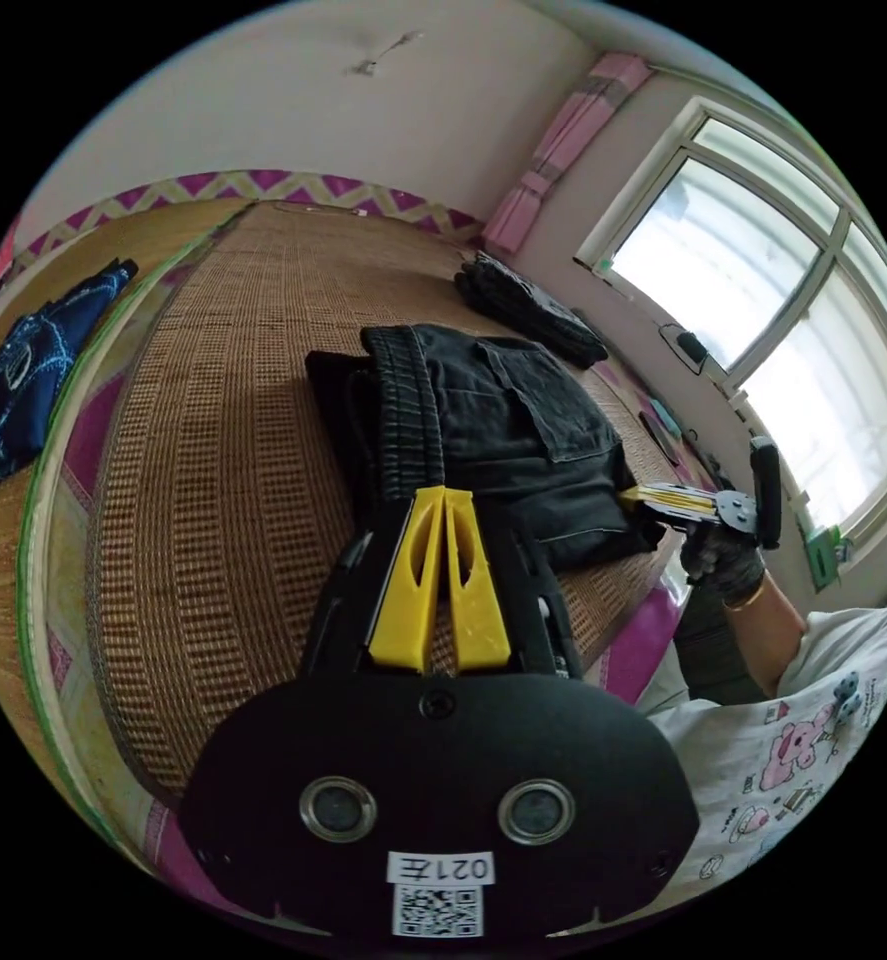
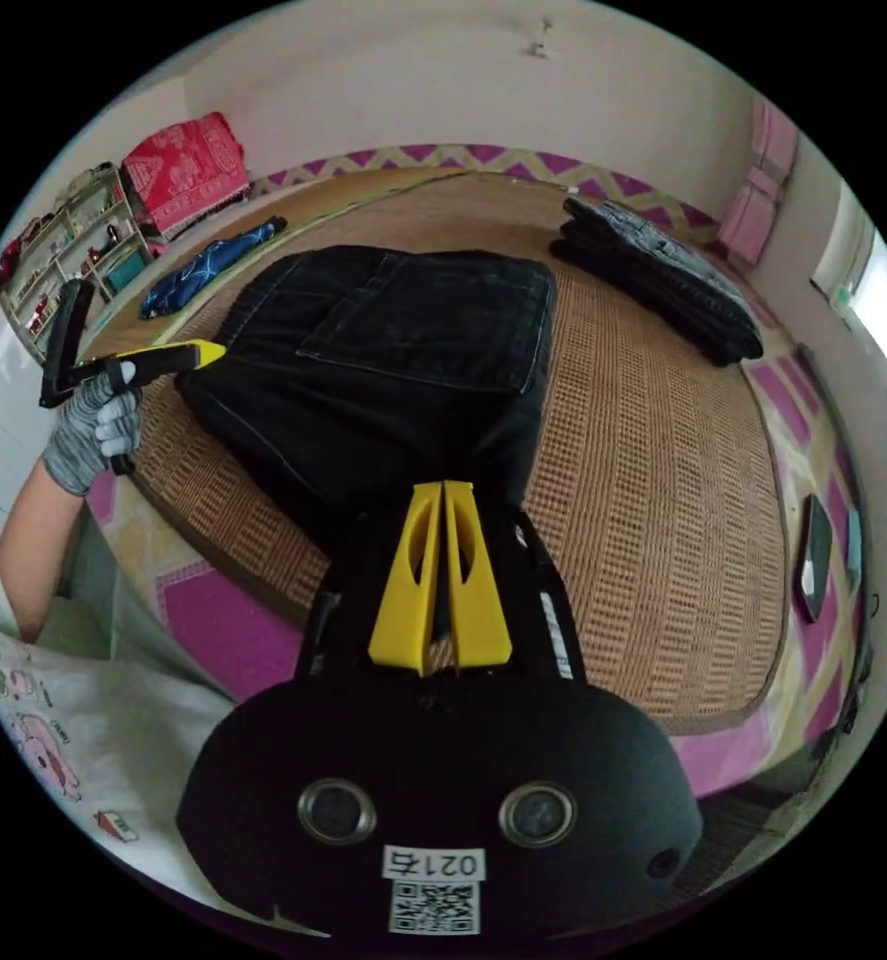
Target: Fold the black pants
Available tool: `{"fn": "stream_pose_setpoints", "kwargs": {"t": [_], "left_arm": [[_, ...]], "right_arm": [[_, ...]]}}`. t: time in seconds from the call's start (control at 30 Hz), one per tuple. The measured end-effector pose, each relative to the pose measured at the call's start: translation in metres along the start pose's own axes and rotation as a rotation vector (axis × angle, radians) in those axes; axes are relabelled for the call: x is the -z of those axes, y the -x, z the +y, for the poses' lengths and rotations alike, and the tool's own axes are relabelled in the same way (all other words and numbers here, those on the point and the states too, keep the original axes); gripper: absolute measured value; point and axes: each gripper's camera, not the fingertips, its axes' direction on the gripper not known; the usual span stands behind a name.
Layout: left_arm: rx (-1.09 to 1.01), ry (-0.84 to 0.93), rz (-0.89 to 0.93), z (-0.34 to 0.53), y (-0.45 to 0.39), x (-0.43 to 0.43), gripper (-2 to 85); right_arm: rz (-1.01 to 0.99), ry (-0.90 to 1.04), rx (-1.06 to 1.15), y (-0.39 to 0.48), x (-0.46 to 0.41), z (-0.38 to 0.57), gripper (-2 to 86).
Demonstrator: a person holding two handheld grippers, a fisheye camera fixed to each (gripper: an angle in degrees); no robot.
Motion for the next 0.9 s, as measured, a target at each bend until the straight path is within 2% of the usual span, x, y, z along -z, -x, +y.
{"fn": "stream_pose_setpoints", "kwargs": {"t": [0.1,0.2,0.33,0.5,0.6,0.7,0.8,0.9], "left_arm": [[-0.009,-0.010,-0.010,0.001,0.003,-0.003,-1.0],[0.009,-0.027,0.005,0.002,0.008,-0.003,-1.0],[0.024,-0.135,0.141,-0.002,0.007,0.016,-1.0],[-0.093,-0.103,0.043,-0.039,-0.015,0.002,-1.0],[-0.076,-0.026,0.026,-0.062,-0.004,-0.028,-1.0],[-0.033,0.051,-0.069,-0.066,0.019,-0.056,-1.0],[-0.068,0.005,-0.076,-0.053,0.030,-0.066,-1.0],[-0.116,-0.010,-0.159,-0.050,0.025,-0.071,-1.0]], "right_arm": [[-0.031,0.006,0.002,-0.020,0.009,0.007,-0.1],[-0.072,-0.131,-0.090,-0.057,0.038,0.032,1.4],[-0.143,-0.175,-0.126,-0.099,0.049,0.063,8.0],[-0.114,-0.144,-0.092,-0.109,0.030,0.061,10.6],[-0.086,-0.093,-0.103,-0.113,0.012,0.046,9.1],[-0.073,-0.060,-0.110,-0.127,0.009,0.041,4.3],[-0.020,-0.087,-0.041,-0.131,0.029,0.044,1.7],[0.140,-0.039,0.040,-0.121,0.001,0.048,0.8]]}}
